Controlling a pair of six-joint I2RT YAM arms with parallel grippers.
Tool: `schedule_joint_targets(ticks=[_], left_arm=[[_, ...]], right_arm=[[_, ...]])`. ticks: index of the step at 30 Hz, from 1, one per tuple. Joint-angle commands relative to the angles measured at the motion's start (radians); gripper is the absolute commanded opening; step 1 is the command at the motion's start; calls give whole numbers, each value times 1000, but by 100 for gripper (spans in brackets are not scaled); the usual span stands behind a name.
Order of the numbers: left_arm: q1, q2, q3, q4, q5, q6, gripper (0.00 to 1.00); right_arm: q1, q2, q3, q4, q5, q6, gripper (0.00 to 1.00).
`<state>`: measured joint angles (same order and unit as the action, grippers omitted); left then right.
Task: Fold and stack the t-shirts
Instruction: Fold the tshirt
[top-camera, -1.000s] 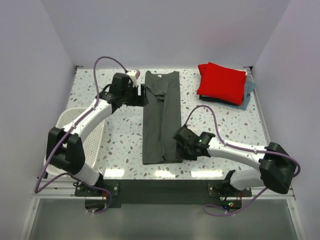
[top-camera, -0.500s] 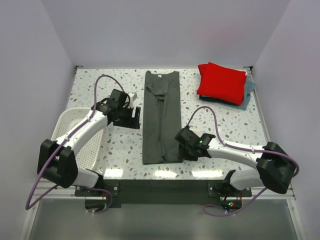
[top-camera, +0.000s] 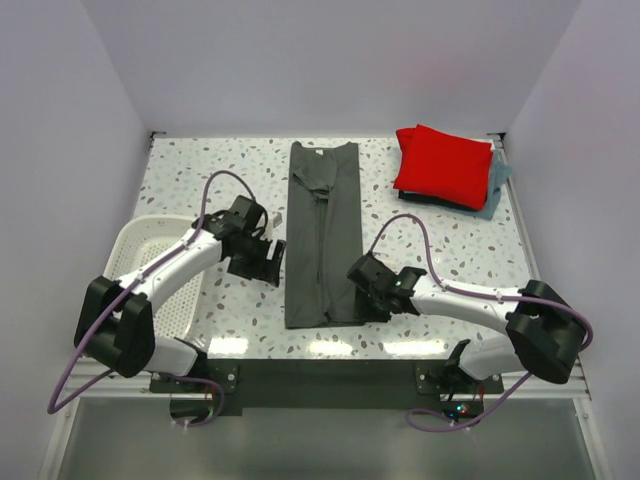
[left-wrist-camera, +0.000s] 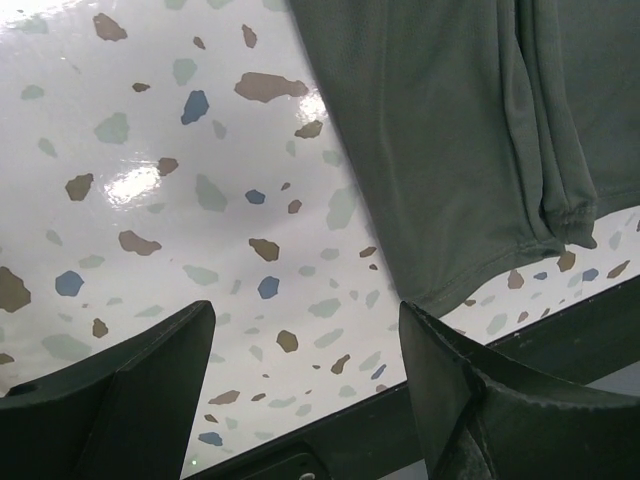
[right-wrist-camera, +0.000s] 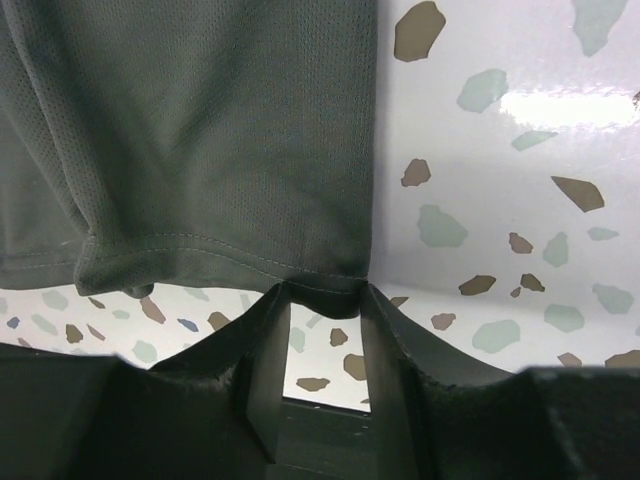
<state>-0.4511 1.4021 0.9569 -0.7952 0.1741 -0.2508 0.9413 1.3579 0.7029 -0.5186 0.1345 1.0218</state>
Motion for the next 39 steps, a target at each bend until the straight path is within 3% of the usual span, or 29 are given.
schedule_joint_targets(ticks=[1,17,25,39], left_arm=[[-26,-28,-6,-19,44,8,79],[-127,17,-112,2,222,25,77],[-173,66,-113,17,242,25,76],[-212,158,-138,57,263,35,62]], right_arm=[[1,-2,-11,35,-19,17,36],[-1,33,-26,23,-39,31,14],[1,9,-45,19,-32,47,2],[-1,-37,-71,11,-12,73,0]])
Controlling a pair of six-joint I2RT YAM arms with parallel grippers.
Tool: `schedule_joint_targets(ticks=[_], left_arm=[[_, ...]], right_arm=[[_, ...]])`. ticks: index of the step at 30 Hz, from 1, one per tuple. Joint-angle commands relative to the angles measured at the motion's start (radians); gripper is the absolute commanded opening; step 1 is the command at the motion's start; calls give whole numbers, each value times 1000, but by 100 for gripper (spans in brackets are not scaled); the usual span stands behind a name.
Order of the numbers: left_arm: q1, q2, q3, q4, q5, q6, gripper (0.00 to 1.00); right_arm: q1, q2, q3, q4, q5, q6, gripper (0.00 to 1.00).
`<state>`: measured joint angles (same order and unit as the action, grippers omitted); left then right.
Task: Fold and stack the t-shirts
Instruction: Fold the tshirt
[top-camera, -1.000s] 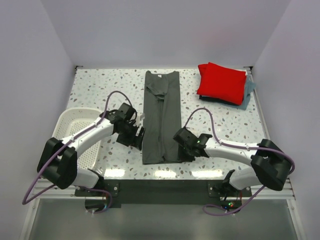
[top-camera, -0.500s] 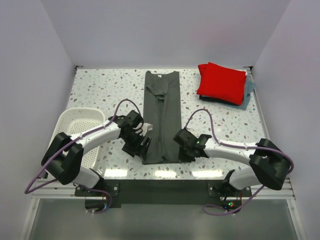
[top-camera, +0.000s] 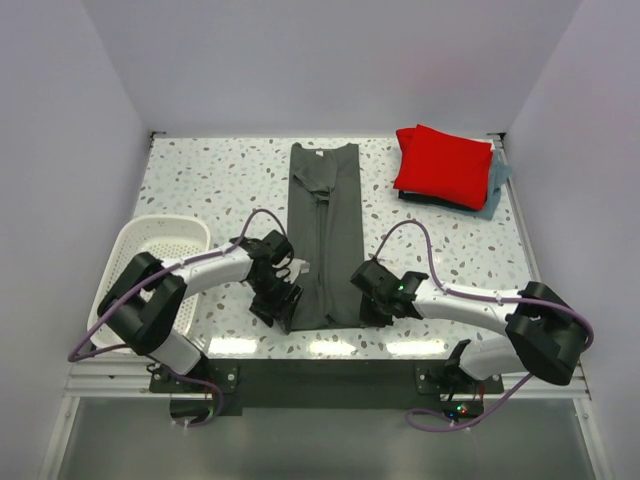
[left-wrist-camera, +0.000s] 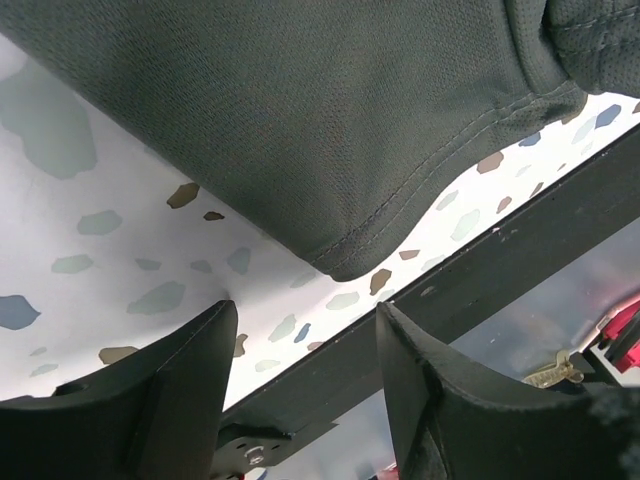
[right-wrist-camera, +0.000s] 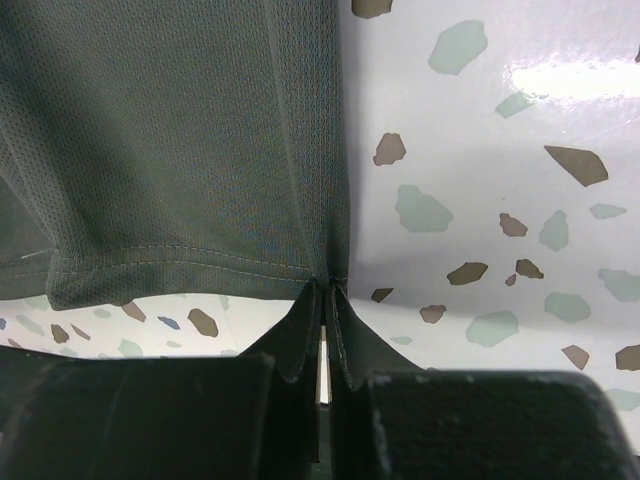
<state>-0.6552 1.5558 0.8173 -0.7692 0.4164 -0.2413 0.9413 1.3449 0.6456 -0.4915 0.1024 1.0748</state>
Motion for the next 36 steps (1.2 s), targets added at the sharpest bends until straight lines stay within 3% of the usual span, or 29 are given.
schedule_joint_targets(ticks=[1,11,24,36], left_arm=[[-7,9,5,33,19,27,61],[-9,33,49,34,-1,31,51],[-9,53,85,13,-42,-7,53],[-9,36,117,25,-85,-156,56]], right_arm=[[1,-26,-14,-16,19,20,0],[-1,-15,-4,-7,17,13,0],[1,-18,12,10,5,-22,0],[1,-20,75,-38,14,-87,0]])
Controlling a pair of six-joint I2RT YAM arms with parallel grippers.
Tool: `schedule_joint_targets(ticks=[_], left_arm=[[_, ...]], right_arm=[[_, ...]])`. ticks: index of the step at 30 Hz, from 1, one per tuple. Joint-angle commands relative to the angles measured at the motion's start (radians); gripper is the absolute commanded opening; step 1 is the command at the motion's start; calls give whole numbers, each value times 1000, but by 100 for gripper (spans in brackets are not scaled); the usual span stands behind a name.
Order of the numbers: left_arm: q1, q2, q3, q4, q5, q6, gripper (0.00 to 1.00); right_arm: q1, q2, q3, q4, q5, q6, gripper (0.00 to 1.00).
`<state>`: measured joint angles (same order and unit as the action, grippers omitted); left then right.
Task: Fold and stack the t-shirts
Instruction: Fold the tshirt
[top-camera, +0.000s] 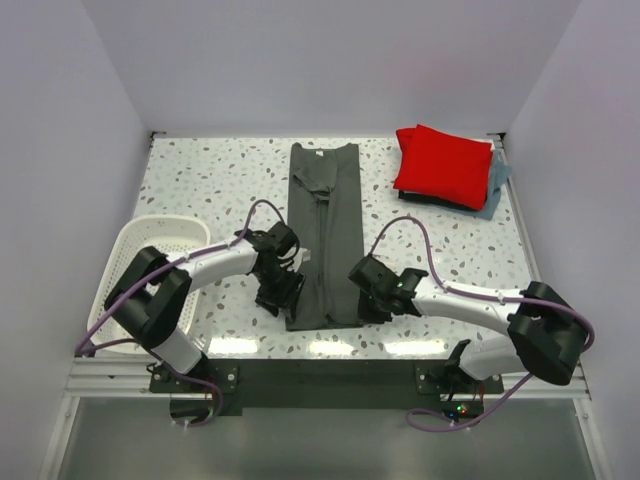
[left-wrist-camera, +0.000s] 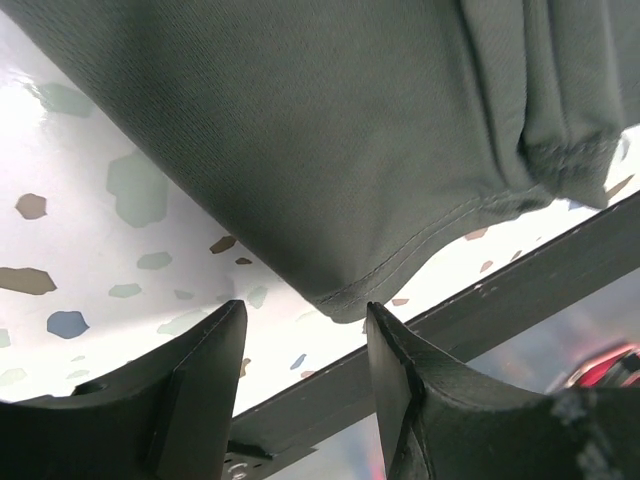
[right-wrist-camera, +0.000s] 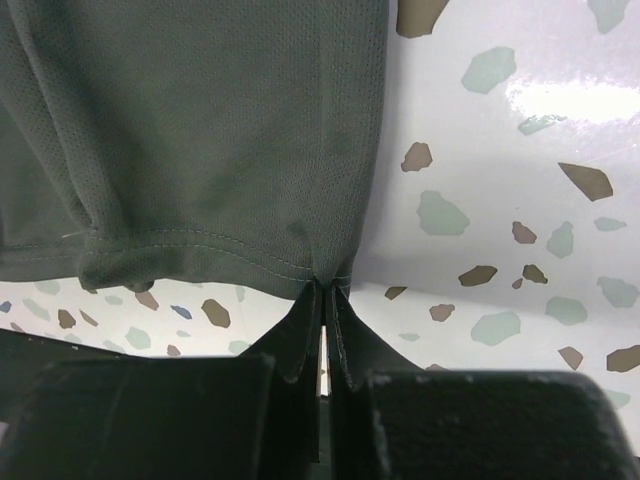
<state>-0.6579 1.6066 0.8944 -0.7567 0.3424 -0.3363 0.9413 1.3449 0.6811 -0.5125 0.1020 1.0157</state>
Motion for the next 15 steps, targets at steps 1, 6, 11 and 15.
schedule_joint_targets(ticks=[1,6,11,15], left_arm=[[-6,-13,41,16,-14,-76,56],[-12,-2,49,30,-2,-115,56],[-34,4,54,37,-2,-151,56],[-49,1,46,28,-16,-173,56]], right_arm=[[1,-21,46,-24,16,-32,0],[-1,-23,72,-53,39,-61,0],[-2,-27,78,-58,42,-60,0],[-1,-39,54,-43,27,-36,0]])
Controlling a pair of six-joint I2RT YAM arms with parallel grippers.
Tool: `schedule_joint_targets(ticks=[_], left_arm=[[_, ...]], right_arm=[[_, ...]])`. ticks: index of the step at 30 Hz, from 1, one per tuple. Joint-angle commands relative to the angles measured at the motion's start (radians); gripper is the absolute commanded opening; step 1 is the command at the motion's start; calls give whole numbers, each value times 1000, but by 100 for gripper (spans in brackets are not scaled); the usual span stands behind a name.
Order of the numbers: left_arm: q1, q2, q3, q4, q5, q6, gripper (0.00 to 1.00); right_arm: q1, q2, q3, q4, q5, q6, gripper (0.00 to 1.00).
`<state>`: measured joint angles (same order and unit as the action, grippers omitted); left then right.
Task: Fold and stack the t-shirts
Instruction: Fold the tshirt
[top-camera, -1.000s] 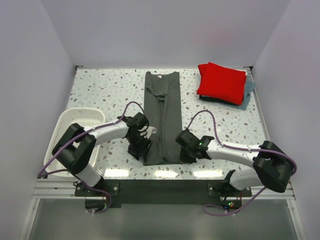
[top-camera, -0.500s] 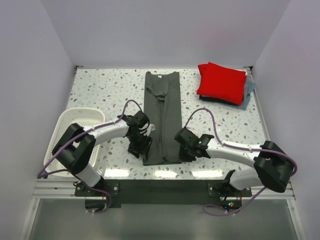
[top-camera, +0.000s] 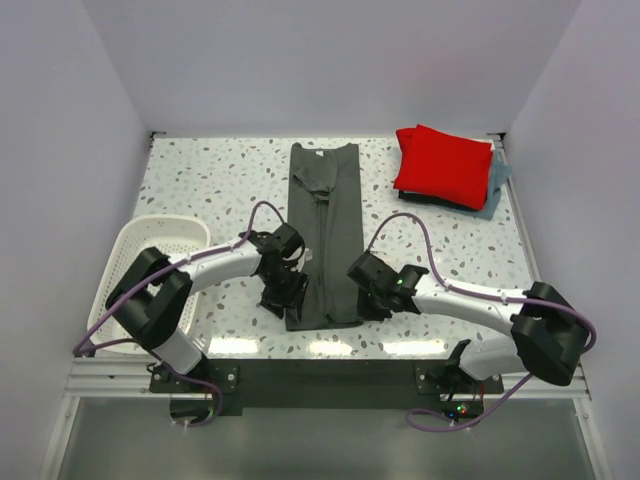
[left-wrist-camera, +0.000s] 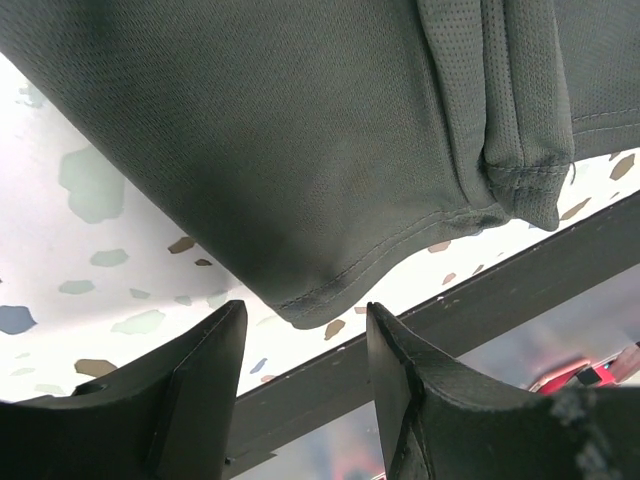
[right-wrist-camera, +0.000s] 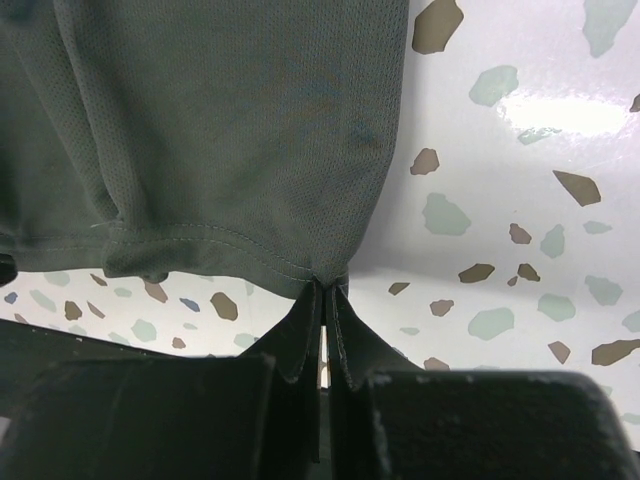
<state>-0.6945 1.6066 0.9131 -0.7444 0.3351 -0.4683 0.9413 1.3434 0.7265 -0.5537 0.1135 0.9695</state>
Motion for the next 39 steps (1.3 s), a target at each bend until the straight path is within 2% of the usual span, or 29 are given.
schedule_joint_targets(ticks=[1,11,28,36,39], left_arm=[[-14,-2,15,20,-13,-50,56],[-19,-7,15,-9,-88,-102,49],[-68,-23,-36,43,-120,-202,48],[-80,-16,-48,80,-151,-242,38],[-83,-11,-54,91,-159,-250,27]], right_arm=[[-1,-41,-4,9,14,15,0],[-2,-46,-25,37,2,25,0],[-2,-26,-32,54,-26,-2,0],[-2,-27,-24,38,-28,-18,0],[-4,-33,-22,28,-21,-26,0]])
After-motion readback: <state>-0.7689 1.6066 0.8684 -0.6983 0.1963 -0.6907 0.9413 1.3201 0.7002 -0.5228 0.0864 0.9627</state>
